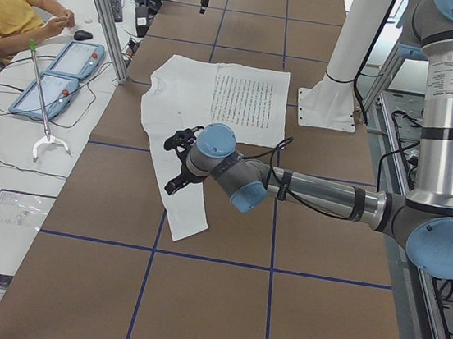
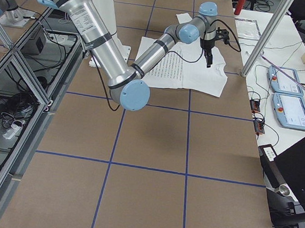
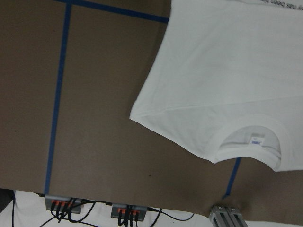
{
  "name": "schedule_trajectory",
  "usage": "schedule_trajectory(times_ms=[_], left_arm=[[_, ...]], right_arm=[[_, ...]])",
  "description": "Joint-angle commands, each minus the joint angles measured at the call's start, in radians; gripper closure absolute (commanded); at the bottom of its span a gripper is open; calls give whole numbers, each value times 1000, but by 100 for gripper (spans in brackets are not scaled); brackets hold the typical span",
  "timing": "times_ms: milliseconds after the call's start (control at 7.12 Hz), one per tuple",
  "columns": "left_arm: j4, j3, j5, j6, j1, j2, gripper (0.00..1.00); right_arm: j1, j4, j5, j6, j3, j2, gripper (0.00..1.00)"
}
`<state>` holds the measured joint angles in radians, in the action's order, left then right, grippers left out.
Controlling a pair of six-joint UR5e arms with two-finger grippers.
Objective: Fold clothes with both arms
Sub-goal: 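Withdraw the right gripper while the left gripper reaches the other sleeve cuff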
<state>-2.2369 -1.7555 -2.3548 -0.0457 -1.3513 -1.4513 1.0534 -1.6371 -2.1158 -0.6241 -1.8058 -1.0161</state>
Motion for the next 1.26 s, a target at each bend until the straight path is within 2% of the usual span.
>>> schedule_trajectory(times_ms=[0,140,281,421,562,842,1123], left_arm=[[-29,66,11,1,90,9,0],[-90,117,49,3,127,11,0],[-212,204,72,16,148,9,0],[-336,299,74,35,173,9,0],[-399,341,97,47,194,9,0],[-408,343,175,95,270,6,0],[-408,355,175,95,302,0,0]], right_arm=[[124,61,-107,235,-110,-275,0],[170,151,-157,301,-110,-374,0],[203,221,-196,310,-112,-439,0],[215,236,-194,310,-119,-468,0],[215,235,-193,310,-127,-476,0],[215,237,-191,300,-129,-481,0],[215,235,-191,300,-126,-484,0]])
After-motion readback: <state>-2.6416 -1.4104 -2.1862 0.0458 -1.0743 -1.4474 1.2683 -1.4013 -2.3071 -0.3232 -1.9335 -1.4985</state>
